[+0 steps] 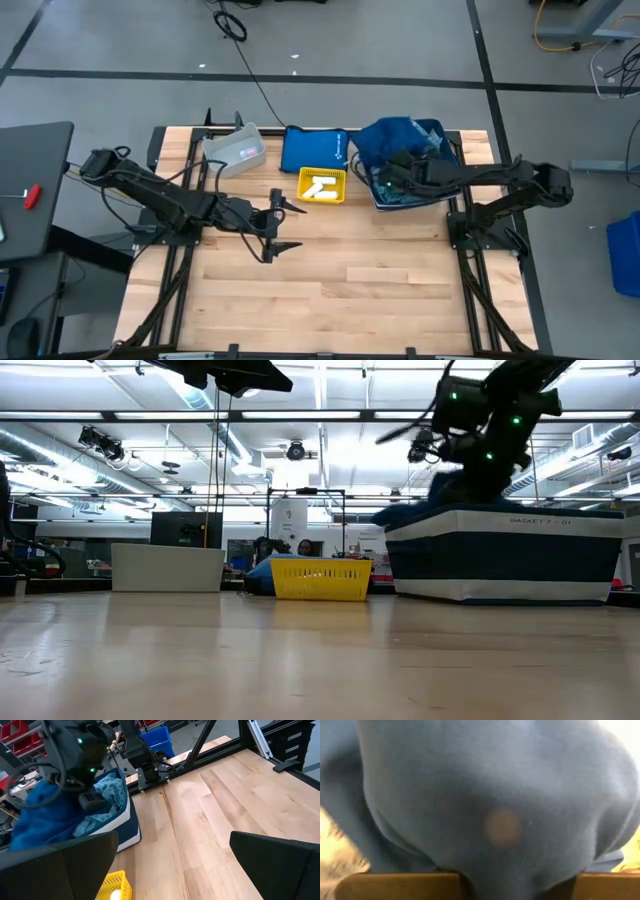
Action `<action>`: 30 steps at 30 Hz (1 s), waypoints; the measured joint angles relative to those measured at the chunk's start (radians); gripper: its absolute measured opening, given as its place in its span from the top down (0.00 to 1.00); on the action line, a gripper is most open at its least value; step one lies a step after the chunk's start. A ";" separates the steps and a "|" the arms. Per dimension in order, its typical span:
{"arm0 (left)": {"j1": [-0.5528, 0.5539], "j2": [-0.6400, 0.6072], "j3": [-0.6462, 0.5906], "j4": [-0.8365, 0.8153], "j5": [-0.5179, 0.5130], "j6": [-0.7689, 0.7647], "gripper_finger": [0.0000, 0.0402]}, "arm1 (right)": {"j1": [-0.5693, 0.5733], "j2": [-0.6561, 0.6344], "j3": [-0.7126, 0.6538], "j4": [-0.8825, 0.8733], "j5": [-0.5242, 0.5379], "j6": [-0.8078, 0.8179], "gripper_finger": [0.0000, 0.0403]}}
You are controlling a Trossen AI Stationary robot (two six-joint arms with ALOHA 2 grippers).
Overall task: Pick & place medical supplies in basket/bin
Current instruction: Put the blue patient gown into the blue bin
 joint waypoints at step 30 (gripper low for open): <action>0.000 0.000 0.000 0.000 0.011 0.013 0.03 | -0.170 0.011 -0.083 -0.108 -0.690 -0.214 0.14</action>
